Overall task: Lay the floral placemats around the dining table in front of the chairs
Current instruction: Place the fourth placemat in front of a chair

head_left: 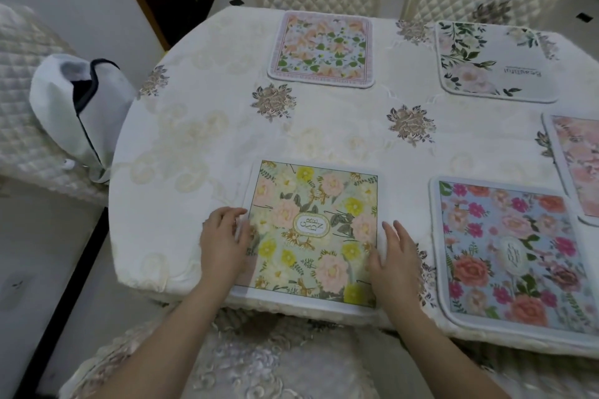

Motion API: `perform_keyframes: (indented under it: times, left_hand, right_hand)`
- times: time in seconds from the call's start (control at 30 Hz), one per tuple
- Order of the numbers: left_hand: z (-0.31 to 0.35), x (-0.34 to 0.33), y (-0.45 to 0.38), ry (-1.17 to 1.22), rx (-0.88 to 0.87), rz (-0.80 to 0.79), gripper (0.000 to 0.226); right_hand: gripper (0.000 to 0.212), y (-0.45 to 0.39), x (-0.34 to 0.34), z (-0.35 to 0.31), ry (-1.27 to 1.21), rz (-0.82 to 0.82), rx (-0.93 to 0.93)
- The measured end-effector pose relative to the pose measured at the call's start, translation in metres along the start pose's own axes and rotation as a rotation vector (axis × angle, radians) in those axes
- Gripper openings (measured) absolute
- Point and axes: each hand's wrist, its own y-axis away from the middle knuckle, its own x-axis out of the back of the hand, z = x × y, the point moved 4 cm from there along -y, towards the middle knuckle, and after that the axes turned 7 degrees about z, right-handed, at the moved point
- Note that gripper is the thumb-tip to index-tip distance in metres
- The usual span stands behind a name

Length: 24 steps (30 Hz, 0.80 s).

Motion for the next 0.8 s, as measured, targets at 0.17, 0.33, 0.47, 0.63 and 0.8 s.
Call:
perform_keyframes:
  times: [0.17,0.33,0.47,0.63,0.8]
  left_hand:
    - [0.038,-0.029,-0.014,-0.082,-0.241,-0.087,0.035]
    - [0.075,-0.072,-0.045,-0.176,-0.457,-0.231,0.047]
    - [0.077,-0.099,-0.062,-0.301,-0.518,-0.327,0.061]
    - [0.051,-0.115,-0.063,-0.389,-0.491,-0.362,0.059]
    - [0.038,-0.109,-0.069,-0.388,-0.432,-0.346,0.06]
  right_hand:
    - [0.051,-0.023,-0.018,-0.039,-0.026,-0.037,0.17]
    - [0.053,-0.053,-0.058,-0.08,0.046,-0.095,0.334]
    - [0.055,-0.067,-0.087,-0.088,0.145,-0.147,0.422]
    - [0.058,-0.078,-0.091,-0.076,0.296,-0.078,0.45]
    - [0.059,-0.096,-0.071,-0.043,0.321,-0.045,0.347]
